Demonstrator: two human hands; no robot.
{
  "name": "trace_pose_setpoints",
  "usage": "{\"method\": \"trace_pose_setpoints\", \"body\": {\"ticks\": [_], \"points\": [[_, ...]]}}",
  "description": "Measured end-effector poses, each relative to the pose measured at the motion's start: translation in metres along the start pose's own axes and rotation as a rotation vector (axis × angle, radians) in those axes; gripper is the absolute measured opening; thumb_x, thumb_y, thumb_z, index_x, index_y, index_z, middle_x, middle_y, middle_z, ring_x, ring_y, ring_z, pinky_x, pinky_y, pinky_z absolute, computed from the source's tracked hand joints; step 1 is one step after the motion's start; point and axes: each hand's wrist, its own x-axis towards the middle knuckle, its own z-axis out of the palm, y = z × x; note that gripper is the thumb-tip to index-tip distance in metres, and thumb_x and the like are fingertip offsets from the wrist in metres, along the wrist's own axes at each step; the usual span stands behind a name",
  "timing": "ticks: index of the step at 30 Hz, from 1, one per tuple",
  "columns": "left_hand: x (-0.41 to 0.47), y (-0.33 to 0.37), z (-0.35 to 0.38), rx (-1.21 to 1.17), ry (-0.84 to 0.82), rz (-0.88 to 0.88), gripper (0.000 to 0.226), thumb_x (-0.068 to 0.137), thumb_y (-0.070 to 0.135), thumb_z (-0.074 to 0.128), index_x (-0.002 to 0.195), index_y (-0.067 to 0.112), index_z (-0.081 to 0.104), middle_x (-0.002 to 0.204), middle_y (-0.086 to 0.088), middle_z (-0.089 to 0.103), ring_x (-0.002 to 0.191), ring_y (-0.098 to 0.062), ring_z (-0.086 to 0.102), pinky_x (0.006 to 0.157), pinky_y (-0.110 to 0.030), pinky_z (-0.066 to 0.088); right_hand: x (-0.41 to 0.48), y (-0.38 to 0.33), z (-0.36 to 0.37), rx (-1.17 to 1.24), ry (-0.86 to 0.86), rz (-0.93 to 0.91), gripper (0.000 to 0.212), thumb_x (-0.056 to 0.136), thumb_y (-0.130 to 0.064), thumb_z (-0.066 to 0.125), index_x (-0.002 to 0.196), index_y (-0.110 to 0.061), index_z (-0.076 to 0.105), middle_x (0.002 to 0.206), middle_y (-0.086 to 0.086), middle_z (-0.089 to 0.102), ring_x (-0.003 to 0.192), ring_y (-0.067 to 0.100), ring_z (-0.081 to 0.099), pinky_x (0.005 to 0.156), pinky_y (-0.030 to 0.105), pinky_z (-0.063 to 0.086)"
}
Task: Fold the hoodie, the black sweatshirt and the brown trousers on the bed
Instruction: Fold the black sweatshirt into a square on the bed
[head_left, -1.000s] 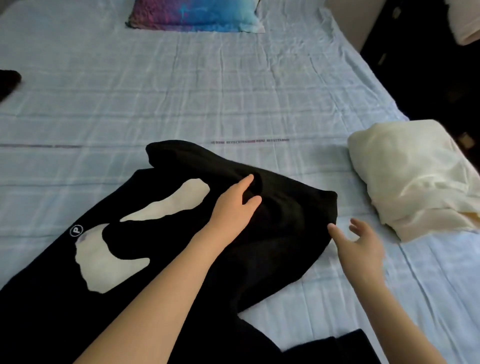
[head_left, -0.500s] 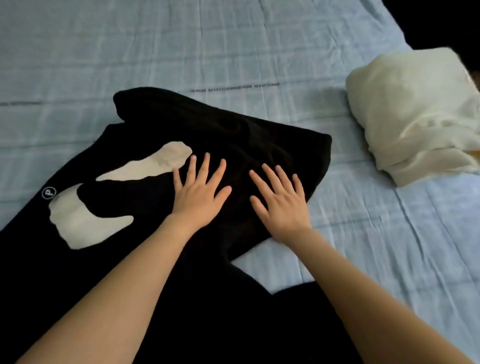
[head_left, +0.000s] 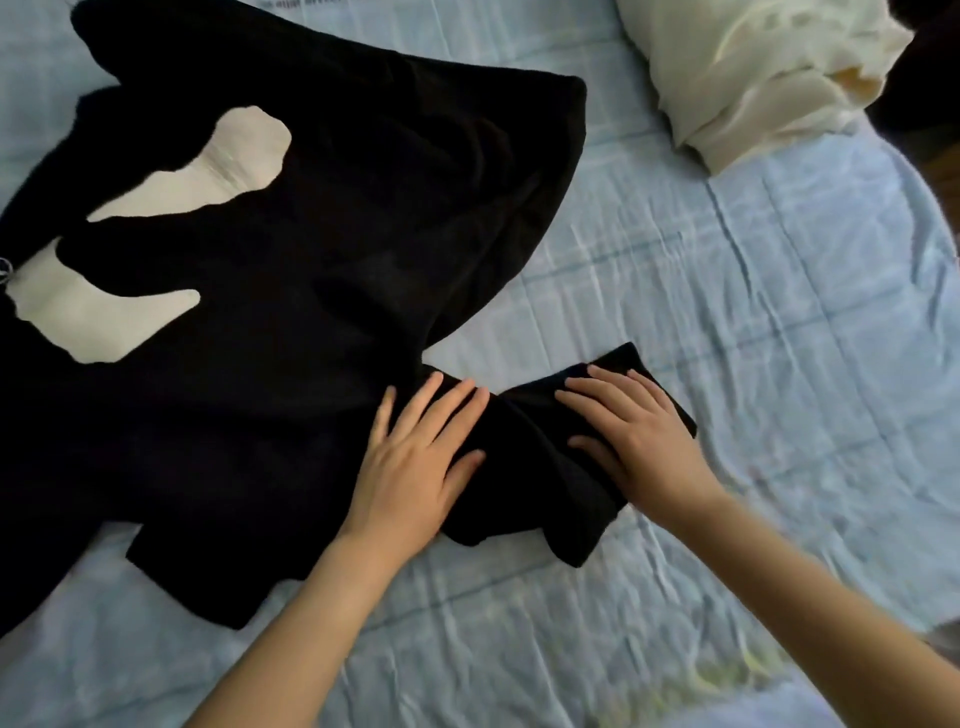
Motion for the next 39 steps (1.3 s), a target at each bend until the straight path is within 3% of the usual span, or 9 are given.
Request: {"method": "trace_pose_setpoints", "body": {"ticks": [4, 8, 13, 16, 23, 28, 31, 35, 39], "points": [[-0.002, 0.009, -0.01, -0.108, 0.083, -0.019, 0.044, 0.103, 0.03, 0.034, 0.144, 0.023, 0.047, 0.15, 0.006, 0.045, 0.146, -0.019, 0.028, 0.12, -0.047, 0.013, -0.001, -0.006, -0.012, 0.042, 0.151, 0.071, 0.016, 0.096, -0.008, 0.064, 0.109, -0.006, 0.074, 0.102, 0.01, 0.075, 0.095, 0.034, 0.069, 0.094, 0.042, 0.046], [-0.008, 0.021, -0.028, -0.227, 0.107, -0.033, 0.045, 0.102, 0.03, 0.038, 0.147, 0.026, 0.042, 0.153, 0.004, 0.04, 0.147, -0.015, 0.025, 0.122, -0.04, 0.01, -0.034, 0.008, -0.047, 0.207, -0.033, 0.352, 0.017, 0.097, -0.022, 0.062, 0.108, -0.02, 0.075, 0.101, -0.003, 0.075, 0.096, 0.02, 0.066, 0.08, 0.03, 0.042], [-0.023, 0.046, -0.023, -0.153, -0.001, 0.221, 0.059, 0.097, 0.035, 0.053, 0.151, 0.035, 0.03, 0.159, -0.007, 0.028, 0.15, -0.022, 0.017, 0.12, -0.04, 0.003, -0.097, 0.049, -0.078, 0.542, -0.172, 0.723, 0.017, 0.088, -0.023, 0.073, 0.076, -0.036, 0.077, 0.072, -0.022, 0.072, 0.078, -0.004, 0.065, 0.071, 0.015, 0.043], [-0.028, 0.061, -0.012, -0.05, -0.005, 0.28, 0.069, 0.088, 0.03, 0.07, 0.148, 0.035, 0.036, 0.156, -0.02, 0.029, 0.148, -0.037, 0.018, 0.119, -0.051, 0.008, -0.128, 0.051, -0.059, 0.619, 0.029, 0.771, 0.012, 0.088, -0.021, 0.073, 0.082, -0.031, 0.076, 0.06, -0.011, 0.069, 0.051, -0.002, 0.055, 0.056, 0.012, 0.04], [-0.008, 0.094, 0.015, 0.028, 0.139, 0.455, 0.033, 0.081, 0.019, 0.078, 0.113, 0.014, 0.073, 0.117, -0.009, 0.068, 0.125, -0.038, 0.054, 0.111, -0.066, 0.021, -0.179, 0.02, -0.018, 0.408, 0.762, 0.391, 0.022, 0.094, -0.037, 0.064, 0.107, -0.021, 0.07, 0.104, -0.01, 0.068, 0.101, 0.005, 0.065, 0.091, 0.021, 0.048], [0.009, 0.105, 0.013, -0.049, 0.146, 0.324, 0.013, 0.09, 0.023, 0.067, 0.098, 0.013, 0.072, 0.098, -0.003, 0.07, 0.107, -0.028, 0.061, 0.117, -0.055, 0.011, -0.213, 0.014, 0.005, 0.106, 0.399, 0.283, 0.054, 0.079, -0.021, 0.083, 0.128, -0.009, 0.066, 0.129, 0.007, 0.062, 0.119, 0.028, 0.057, 0.101, 0.042, 0.047], [0.016, 0.118, 0.002, -0.124, 0.161, 0.315, 0.016, 0.094, 0.025, 0.062, 0.094, 0.011, 0.069, 0.091, -0.004, 0.071, 0.087, -0.026, 0.065, 0.115, -0.042, 0.024, -0.209, 0.026, -0.005, 0.415, 0.514, 0.419, 0.051, 0.076, 0.004, 0.073, 0.122, -0.018, 0.068, 0.118, -0.002, 0.069, 0.105, 0.024, 0.067, 0.092, 0.032, 0.051], [0.035, 0.136, -0.032, -0.278, 0.175, 0.273, 0.03, 0.092, 0.049, 0.048, 0.092, 0.024, 0.065, 0.085, 0.006, 0.068, 0.083, -0.016, 0.062, 0.077, -0.031, 0.044, -0.212, 0.068, -0.061, 0.856, 0.44, 0.563, 0.056, 0.069, -0.032, 0.083, 0.12, -0.047, 0.062, 0.094, -0.01, 0.076, 0.069, 0.014, 0.072, 0.058, 0.018, 0.054], [0.071, 0.165, -0.024, -0.074, 0.161, 0.344, 0.028, 0.094, 0.046, 0.052, 0.095, 0.023, 0.069, 0.084, 0.007, 0.065, 0.084, -0.018, 0.057, 0.086, -0.038, 0.038, -0.219, 0.13, -0.105, 0.681, 0.062, 0.739, 0.052, 0.071, -0.044, 0.085, 0.12, -0.038, 0.068, 0.095, 0.001, 0.077, 0.086, 0.02, 0.073, 0.068, 0.021, 0.052]]}}
